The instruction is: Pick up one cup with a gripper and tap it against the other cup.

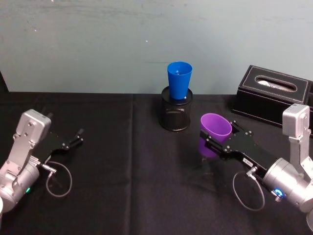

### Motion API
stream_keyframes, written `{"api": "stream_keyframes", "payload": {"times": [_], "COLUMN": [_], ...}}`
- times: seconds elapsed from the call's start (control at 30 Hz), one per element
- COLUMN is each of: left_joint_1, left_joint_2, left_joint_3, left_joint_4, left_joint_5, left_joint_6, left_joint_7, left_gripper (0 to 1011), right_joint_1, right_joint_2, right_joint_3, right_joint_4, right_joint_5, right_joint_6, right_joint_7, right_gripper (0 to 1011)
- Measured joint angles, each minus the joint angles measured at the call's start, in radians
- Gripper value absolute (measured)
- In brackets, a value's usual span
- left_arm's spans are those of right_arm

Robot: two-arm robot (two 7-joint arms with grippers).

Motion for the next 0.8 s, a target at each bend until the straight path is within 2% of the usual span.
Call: {"api": "stream_keyframes", "payload": {"times": [0.47,0.8], "left_joint_1": [0.000,0.000], "left_joint_2": [0.000,0.000], "left_joint_3": [0.000,0.000], "left_joint_4": [0.000,0.000], "left_joint_5": [0.000,0.000], "left_joint_6": [0.000,0.000], "left_joint_7": [0.000,0.000], "left_gripper": [1011,1012], "right_joint_1": [-0.026,-0.024], "right_joint_2": [0.013,0.008], "right_joint_3": [-0.008,-0.015], "right_joint_4": [-0.008,0.030], "right_joint_5": [-0.002,-0.014], "right_joint_6": [-0.013,-0.048], "right_joint_7": [0.003,0.015], "right_gripper": [731,731]}}
